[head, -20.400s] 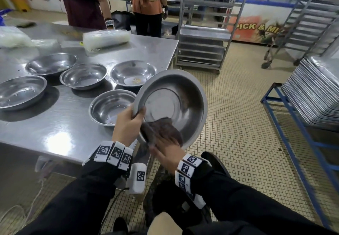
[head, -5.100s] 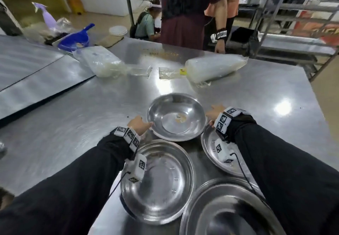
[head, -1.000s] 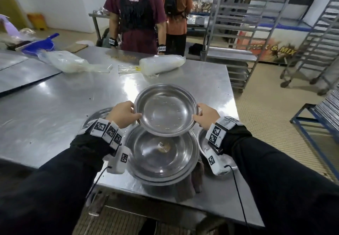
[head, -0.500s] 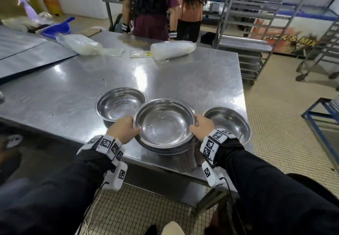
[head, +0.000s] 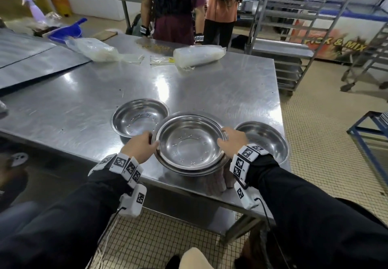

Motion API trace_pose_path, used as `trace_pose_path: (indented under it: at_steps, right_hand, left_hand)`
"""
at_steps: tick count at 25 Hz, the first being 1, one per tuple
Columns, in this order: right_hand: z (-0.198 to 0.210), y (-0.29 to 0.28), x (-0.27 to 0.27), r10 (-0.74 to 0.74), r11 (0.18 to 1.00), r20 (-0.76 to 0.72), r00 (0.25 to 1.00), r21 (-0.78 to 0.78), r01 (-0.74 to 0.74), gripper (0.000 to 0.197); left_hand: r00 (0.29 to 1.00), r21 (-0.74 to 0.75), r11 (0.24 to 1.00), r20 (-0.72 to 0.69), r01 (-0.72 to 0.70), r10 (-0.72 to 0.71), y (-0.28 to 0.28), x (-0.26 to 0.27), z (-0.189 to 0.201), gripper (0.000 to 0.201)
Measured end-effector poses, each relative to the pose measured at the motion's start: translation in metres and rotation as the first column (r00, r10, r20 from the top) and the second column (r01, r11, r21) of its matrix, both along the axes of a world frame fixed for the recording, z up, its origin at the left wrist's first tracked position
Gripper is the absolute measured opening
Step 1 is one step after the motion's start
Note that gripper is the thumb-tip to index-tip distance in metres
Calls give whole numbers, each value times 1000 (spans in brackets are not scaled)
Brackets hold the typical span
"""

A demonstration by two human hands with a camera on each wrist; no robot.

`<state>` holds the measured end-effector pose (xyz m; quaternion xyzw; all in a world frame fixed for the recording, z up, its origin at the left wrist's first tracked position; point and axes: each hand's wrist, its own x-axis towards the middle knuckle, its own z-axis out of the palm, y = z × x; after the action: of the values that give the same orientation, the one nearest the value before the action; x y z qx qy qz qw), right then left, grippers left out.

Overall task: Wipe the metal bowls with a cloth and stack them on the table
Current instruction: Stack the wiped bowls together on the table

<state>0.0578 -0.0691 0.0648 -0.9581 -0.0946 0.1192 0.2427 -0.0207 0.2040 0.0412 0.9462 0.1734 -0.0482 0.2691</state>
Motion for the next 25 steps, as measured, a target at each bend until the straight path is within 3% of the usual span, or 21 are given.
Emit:
trace_pose_path:
  at_steps: [6, 12, 17, 21, 23, 25]
  right_hand:
    - [28, 57, 34, 149, 961, 28, 988, 232, -151, 37]
    - [15, 141, 99, 237, 961, -52, 970, 159, -226, 40]
    - [-1, 201, 154, 327, 925, -228, 917, -121, -360, 51]
    - [-37, 233, 189, 407, 745, -306, 861, -434, -506, 62]
    - [-48, 242, 198, 396, 708, -335, 855, -482, -516, 54]
    - [-58, 246, 207, 376, 751, -349, 858, -428, -503, 44]
  left_hand:
    - [978, -74, 976, -45, -205, 202, 64, 10, 8, 47]
    - [930, -106, 935, -189, -339, 316, 125, 31, -11, 57]
    - [904, -223, 889, -256, -401, 344, 163, 60, -39, 58]
    - [920, -350, 858, -255, -375, 298, 178, 77, -55, 30]
    - [934, -352, 874, -241, -336, 262, 181, 80, -59, 15]
    - [948, -373, 877, -203, -304, 243, 184, 83, -62, 12]
